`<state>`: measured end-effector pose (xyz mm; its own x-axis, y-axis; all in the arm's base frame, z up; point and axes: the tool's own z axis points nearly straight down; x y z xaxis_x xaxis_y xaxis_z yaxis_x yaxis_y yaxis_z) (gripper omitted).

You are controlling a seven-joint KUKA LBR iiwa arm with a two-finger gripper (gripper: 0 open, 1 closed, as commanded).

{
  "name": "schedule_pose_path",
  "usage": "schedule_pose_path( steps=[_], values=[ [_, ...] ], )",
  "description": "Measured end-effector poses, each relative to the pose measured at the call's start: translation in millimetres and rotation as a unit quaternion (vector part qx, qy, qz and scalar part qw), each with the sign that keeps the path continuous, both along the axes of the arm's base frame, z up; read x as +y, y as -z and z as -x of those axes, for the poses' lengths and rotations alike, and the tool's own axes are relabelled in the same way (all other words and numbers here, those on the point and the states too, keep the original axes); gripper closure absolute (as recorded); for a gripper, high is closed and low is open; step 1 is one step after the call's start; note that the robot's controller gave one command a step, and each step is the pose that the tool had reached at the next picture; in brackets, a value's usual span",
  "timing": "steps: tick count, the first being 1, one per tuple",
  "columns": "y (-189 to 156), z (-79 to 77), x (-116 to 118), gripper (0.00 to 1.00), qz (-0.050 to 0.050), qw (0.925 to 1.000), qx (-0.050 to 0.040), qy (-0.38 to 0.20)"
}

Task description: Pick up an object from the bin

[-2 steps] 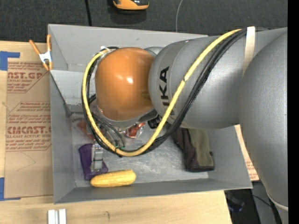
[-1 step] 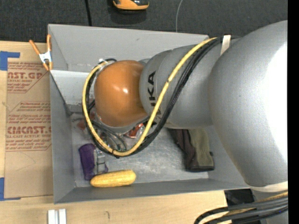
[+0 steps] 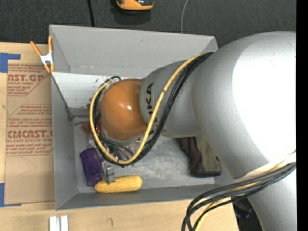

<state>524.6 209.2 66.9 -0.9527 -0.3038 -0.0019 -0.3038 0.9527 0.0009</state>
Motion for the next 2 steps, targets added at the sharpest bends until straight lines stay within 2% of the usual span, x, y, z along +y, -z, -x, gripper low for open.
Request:
schedule_pose_path(
  steps=[1,2],
  values=[
    [-4.0,-2.4,24.8,0.00,-0.001,0.9999,-0.0009,0.010],
    [-3.4,-5.3,34.4,0.00,0.000,0.9993,0.0004,0.037]
  ],
)
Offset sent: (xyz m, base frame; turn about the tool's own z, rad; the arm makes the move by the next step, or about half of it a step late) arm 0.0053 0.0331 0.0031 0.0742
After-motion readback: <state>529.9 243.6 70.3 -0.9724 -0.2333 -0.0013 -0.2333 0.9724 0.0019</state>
